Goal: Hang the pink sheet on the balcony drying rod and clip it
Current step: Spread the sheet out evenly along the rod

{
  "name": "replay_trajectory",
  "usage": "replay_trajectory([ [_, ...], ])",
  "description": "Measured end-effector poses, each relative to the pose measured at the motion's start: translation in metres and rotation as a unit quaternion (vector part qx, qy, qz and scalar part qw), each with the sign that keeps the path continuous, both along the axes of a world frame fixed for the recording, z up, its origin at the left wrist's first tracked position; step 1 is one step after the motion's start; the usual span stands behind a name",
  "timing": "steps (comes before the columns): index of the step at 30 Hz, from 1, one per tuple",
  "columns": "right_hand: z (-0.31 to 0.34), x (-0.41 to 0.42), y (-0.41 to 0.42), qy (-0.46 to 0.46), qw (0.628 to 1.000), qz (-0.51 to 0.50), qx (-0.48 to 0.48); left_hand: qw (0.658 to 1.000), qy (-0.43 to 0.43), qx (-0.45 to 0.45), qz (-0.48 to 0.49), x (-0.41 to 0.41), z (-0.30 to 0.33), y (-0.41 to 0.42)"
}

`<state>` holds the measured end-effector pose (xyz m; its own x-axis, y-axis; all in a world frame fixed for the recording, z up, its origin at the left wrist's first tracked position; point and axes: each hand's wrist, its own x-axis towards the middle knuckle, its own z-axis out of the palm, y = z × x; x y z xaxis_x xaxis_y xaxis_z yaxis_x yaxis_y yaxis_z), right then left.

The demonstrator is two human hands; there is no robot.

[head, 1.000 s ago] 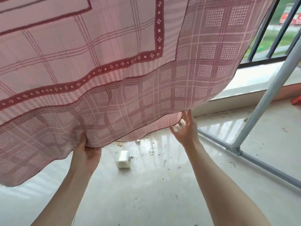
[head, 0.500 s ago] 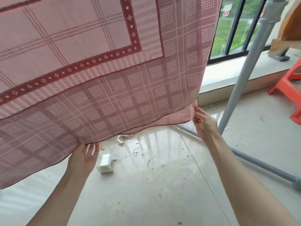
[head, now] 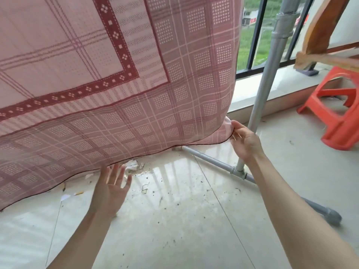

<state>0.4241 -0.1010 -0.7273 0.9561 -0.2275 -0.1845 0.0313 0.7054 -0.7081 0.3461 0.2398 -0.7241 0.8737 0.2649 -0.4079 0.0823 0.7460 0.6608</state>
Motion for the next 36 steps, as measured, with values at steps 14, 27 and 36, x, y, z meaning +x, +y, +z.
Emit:
replay_trajectory([
  [14,0.005,-0.008,0.006,-0.018,0.981,-0.011,-0.193,0.958,0.055,-0.045,-0.279,0.046,0.056,-0.187],
  [27,0.002,-0.012,0.008,-0.007,0.981,0.012,-0.193,0.957,0.021,-0.046,-0.284,0.053,0.054,-0.208],
  [36,0.010,-0.017,0.008,-0.013,0.982,0.051,-0.183,0.986,-0.010,0.004,-0.164,0.060,0.027,-0.213],
])
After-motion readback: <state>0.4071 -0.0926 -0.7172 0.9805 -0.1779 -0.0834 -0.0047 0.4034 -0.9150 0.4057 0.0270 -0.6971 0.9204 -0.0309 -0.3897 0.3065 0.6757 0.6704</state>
